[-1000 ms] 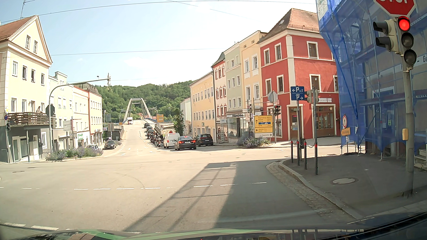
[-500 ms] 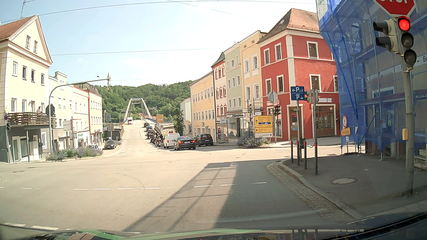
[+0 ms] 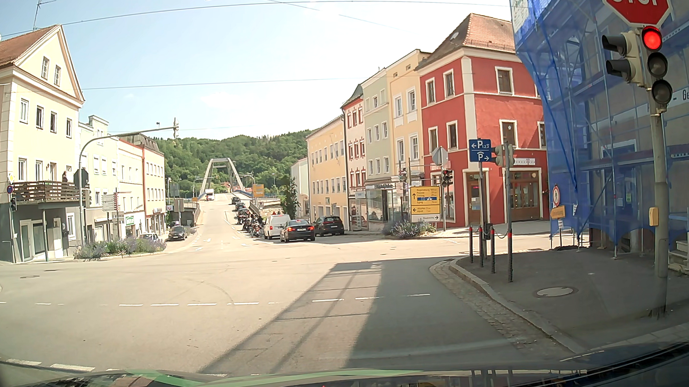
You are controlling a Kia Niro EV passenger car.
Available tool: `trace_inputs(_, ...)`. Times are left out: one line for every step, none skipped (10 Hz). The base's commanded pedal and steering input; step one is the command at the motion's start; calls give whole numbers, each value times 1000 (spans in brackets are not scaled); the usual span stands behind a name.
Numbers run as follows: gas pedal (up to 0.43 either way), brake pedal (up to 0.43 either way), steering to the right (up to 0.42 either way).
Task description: Follow the waypoints while adhering to traffic rules and regulations
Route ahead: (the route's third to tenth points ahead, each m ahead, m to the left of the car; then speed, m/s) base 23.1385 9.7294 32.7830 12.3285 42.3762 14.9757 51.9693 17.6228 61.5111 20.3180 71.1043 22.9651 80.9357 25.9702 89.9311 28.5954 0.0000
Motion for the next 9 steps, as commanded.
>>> trace_inputs(0,311,21)
trace_inputs(0,311,21)
trace_inputs(0,311,21)
trace_inputs(0,311,21)
trace_inputs(0,311,21)
trace_inputs(0,311,21)
trace_inputs(0,311,21)
trace_inputs(0,311,21)
trace_inputs(0,311,21)
